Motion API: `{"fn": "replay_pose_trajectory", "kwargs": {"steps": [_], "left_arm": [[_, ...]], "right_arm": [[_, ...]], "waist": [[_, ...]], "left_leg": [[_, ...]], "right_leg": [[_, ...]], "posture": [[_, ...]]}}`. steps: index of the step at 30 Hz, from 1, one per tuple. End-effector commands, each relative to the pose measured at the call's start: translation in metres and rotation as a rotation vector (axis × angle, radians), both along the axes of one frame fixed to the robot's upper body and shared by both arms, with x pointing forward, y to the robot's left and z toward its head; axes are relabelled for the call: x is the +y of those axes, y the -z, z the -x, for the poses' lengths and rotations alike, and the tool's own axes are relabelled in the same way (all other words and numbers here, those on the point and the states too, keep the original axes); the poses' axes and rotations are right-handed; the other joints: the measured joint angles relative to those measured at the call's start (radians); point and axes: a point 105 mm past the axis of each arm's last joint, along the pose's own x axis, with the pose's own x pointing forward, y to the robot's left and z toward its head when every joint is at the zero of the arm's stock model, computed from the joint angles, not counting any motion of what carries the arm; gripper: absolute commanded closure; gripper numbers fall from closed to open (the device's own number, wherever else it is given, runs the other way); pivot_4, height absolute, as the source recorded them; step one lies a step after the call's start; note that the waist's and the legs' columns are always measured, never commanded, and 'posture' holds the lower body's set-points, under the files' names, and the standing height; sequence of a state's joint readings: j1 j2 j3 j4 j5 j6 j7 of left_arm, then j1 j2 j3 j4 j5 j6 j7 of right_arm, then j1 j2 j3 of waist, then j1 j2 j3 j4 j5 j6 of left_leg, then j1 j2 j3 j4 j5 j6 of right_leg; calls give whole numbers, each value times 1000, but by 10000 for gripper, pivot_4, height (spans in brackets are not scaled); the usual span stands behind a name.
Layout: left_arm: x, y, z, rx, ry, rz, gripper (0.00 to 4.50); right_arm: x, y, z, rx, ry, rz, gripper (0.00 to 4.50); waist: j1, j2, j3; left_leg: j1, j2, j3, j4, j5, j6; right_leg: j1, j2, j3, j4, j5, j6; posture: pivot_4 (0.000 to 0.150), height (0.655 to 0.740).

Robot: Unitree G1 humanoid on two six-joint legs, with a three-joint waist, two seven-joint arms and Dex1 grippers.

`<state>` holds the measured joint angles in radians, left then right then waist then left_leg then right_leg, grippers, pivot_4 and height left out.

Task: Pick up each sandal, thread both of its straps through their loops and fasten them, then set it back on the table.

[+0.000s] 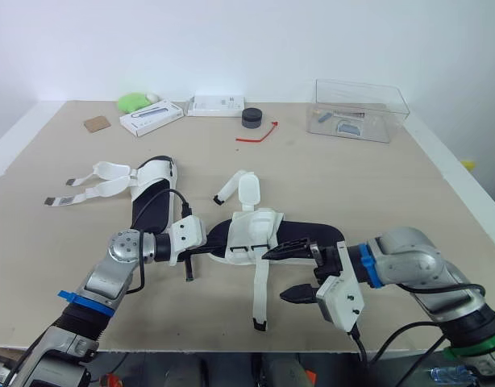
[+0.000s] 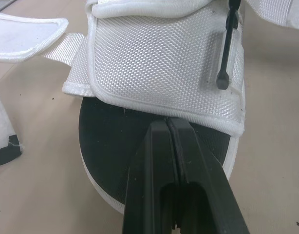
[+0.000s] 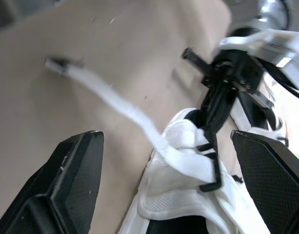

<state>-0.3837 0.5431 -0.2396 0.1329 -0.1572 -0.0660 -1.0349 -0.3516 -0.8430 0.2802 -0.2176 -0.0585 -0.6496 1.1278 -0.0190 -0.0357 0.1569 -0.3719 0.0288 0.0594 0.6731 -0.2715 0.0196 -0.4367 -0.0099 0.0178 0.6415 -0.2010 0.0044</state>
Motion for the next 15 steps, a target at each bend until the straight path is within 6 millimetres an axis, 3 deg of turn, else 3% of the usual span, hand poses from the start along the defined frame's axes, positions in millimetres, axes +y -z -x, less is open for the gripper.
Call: {"fn": "replay_pose_trajectory", "kwargs": {"steps": [1,15], "left_arm": [[11,23,0,70,-46,-75,45000],[15,24,2,80,-61,-75,45000]], "right_arm": [[5,-1,0,-83,-63,1,279],[26,0,-7,-70,-114,-9,279]], "waist": [[0,0,0],[0,0,0]], "left_leg": [[0,0,1,0,0,0],[4,1,5,-1,0,0]], "right_leg": [[0,0,1,0,0,0],[0,0,4,3,0,-2]], "posture": [[1500,7400],[1500,7400]]}}
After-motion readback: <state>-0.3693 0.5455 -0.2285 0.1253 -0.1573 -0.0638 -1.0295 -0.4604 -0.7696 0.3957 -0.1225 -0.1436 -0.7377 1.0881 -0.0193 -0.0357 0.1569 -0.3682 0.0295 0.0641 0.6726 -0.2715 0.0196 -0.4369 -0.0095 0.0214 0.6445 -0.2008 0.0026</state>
